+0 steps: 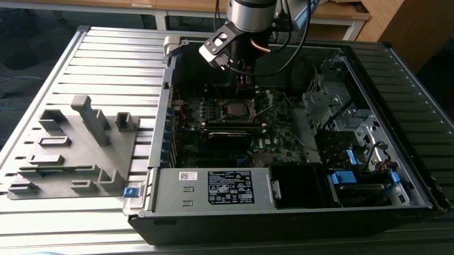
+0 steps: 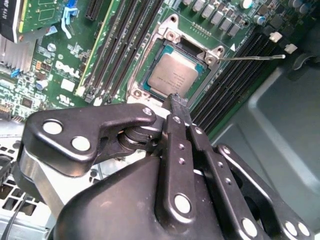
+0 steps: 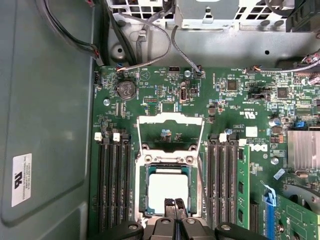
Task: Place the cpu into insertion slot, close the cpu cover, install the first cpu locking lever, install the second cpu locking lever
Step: 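Close the cpu cover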
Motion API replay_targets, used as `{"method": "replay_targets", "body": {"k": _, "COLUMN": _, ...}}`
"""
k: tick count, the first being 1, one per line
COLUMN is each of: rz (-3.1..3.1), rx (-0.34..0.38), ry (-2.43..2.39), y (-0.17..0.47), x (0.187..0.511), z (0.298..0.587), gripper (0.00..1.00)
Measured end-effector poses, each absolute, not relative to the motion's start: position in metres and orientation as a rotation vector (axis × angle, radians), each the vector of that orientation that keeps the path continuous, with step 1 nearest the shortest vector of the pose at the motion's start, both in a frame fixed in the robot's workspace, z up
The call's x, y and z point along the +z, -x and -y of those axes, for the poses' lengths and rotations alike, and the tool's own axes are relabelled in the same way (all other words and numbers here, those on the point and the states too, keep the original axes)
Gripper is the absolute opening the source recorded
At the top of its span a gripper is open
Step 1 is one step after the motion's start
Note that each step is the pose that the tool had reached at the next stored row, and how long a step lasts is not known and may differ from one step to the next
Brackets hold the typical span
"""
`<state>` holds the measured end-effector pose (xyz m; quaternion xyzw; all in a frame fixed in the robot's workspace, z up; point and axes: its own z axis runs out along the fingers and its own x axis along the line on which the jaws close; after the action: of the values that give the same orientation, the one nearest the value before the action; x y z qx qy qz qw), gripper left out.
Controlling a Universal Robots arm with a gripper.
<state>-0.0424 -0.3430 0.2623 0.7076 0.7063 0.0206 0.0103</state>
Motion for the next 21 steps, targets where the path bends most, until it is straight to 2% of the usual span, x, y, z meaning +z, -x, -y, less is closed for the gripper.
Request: {"method": "replay_targets", "body": {"k": 21, "rz": -2.204, "rx": 0.064, "ry": -2.208, "y": 0.031, "x": 0.265, "z": 0.343, "gripper": 0.11}}
